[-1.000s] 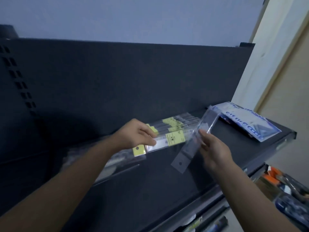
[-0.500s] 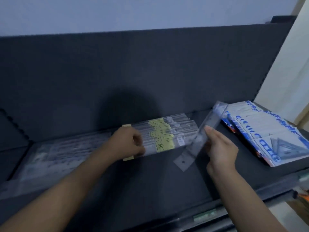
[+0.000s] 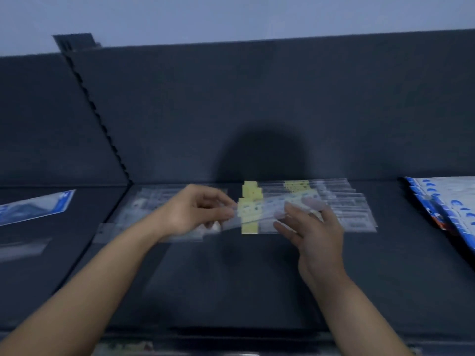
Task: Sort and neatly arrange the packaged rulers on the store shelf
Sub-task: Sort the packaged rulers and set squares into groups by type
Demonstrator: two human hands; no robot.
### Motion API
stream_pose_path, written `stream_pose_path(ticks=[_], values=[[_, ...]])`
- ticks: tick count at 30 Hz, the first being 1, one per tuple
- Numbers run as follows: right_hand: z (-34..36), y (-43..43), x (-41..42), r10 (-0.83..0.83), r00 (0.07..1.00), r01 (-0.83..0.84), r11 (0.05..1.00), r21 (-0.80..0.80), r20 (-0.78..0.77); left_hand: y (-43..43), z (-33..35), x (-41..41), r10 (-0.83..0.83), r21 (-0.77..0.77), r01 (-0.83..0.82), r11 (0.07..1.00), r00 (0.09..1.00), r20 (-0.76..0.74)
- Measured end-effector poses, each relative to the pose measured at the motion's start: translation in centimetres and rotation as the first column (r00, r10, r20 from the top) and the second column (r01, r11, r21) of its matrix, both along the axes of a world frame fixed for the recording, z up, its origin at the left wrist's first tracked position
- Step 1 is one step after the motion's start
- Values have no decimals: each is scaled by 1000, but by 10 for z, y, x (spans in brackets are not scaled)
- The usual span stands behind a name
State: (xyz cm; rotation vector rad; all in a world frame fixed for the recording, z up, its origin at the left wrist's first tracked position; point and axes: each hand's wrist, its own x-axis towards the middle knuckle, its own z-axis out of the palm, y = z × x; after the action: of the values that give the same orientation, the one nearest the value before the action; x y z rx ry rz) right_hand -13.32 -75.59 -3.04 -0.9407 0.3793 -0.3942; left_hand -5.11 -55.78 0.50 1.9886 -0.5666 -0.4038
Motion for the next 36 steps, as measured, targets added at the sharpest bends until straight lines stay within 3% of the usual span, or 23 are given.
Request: stream_pose_path(ticks=[3, 6, 11, 15, 19, 24, 31, 36], values=[[-1, 26, 8, 60, 998, -57, 992, -110, 23, 69, 1, 14, -10, 92, 6, 996, 999, 41], [-5, 65, 20, 139, 987, -158, 907, -390, -77, 131, -4, 30, -35, 180, 25, 983, 998, 53], [-25, 121, 33, 64, 959, -267, 533, -803, -276, 185, -31, 47, -94, 389, 7, 921, 974, 205], [-25, 144, 30, -110, 966, -205, 238, -949, -236, 189, -49, 44, -103, 339, -41, 940, 913, 396], [-14, 168, 36, -95, 985, -139, 84, -987, -147, 189, -50, 40, -109, 378, -132, 916, 826, 553], [-2, 210, 73, 142, 976, -155, -89, -984, -167, 216, -38, 32, -72, 437, -297, 849, 754, 653], [12, 334, 101, 390, 895, -135, -230, -964, -219, 351, -7, 23, 54, 524, -598, 607, 689, 723], [6, 443, 107, 445, 861, -132, -271, -953, -246, 473, -15, 20, 93, 592, -662, 460, 699, 709]])
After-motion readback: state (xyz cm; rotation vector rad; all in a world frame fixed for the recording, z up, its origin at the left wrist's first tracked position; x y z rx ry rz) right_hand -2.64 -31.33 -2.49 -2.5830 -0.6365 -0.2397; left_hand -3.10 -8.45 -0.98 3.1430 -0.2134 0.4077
